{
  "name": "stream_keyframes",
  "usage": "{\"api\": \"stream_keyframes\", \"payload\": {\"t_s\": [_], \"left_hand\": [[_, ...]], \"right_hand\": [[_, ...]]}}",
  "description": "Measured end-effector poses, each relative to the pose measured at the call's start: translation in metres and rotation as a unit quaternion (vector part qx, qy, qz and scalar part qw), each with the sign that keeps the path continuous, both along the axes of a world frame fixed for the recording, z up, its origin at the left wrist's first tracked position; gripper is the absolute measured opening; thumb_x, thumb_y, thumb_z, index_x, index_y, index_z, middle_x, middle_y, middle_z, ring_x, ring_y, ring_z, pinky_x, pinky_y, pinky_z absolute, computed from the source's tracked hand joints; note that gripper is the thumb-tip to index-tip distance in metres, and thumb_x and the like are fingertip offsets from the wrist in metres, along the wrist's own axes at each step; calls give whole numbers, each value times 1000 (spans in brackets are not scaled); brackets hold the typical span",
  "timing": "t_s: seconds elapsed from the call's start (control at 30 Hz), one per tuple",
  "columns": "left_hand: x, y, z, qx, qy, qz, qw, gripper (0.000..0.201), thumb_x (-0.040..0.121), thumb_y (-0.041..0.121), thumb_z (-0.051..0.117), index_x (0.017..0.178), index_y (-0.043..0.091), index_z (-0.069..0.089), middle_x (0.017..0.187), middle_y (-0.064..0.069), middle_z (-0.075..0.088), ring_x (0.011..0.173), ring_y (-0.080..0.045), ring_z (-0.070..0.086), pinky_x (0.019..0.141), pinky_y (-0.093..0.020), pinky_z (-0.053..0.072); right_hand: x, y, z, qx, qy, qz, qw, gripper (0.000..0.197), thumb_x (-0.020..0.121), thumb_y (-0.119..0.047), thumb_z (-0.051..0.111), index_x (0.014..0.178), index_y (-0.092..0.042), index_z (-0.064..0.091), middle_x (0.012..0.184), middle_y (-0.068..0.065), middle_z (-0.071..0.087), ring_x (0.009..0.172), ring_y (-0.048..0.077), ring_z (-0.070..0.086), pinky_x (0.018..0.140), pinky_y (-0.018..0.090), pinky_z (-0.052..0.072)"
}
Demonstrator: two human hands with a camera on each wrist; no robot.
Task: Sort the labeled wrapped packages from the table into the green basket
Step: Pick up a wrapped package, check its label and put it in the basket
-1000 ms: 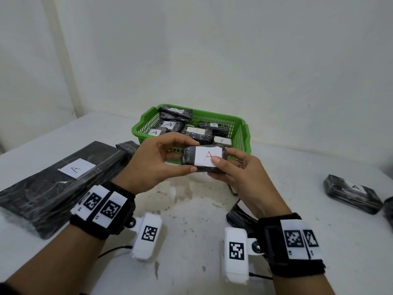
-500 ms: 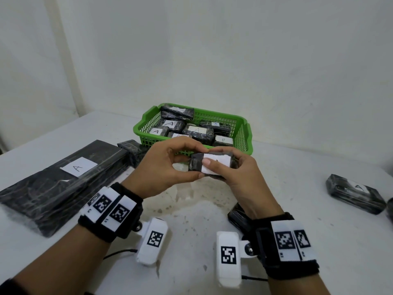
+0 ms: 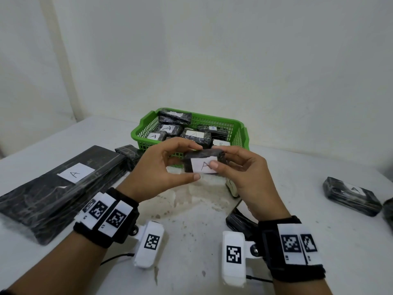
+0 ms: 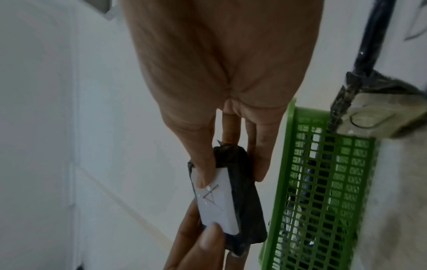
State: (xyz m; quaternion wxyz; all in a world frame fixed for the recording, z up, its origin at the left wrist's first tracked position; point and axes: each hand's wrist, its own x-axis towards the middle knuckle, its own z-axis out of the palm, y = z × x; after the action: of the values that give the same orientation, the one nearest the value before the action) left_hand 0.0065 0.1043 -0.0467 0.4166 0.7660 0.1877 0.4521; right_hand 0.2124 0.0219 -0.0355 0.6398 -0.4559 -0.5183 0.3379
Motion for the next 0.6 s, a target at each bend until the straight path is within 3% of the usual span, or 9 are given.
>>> {"api": "stream_keyframes", "payload": {"t_s": [0.1,0.2,0.27,0.37,0.47,0.6], "left_hand": [[-1,-2,2,39,40,31,998,51,78,20,88,126,22,72,122,7,74,117,-14,69,97,-39,59],[-2,2,3,62,43,44,996,46,80,19,87,124,20,74,118,6,73,113,-17,70,97,-39,59],[-1,4,2,55,27,39,997,47,80,18,85,125,19,73,118,2,69,114,-20,68,98,-37,58],[1,3,2,17,-7,15,1000,48,80,17,83,127,20,71,121,-3,63,115,-23,68,99,-38,57],[5,-1,2,17,-6,-2,1000,43,81,19,83,121,20,68,122,-1,64,114,-26,69,100,-42,57],[5,-3,1,25,7,5,1000,42,76,20,86,115,16,70,116,0,74,113,-21,71,105,-41,54]], "right_hand": [[-3,-3,2,24,-53,6,998,38,78,3,85,113,-9,79,104,7,81,98,14,77,82,20,59],[-7,-1,1,27,-51,-2,998,45,79,-11,87,122,-19,75,118,-2,78,113,9,72,93,25,59],[-7,2,-1,-1,-12,4,1000,50,80,-30,82,128,-23,71,125,-1,75,119,15,71,98,32,59],[-8,3,-2,-81,74,57,992,56,80,-40,75,129,-14,70,125,11,75,117,33,72,101,41,59],[-11,3,-1,-110,91,97,985,50,83,-35,72,121,-1,73,119,19,76,108,34,74,105,45,57],[-12,5,-4,-66,19,23,997,22,90,-13,78,111,-7,79,106,13,81,108,30,76,107,50,55]]}}
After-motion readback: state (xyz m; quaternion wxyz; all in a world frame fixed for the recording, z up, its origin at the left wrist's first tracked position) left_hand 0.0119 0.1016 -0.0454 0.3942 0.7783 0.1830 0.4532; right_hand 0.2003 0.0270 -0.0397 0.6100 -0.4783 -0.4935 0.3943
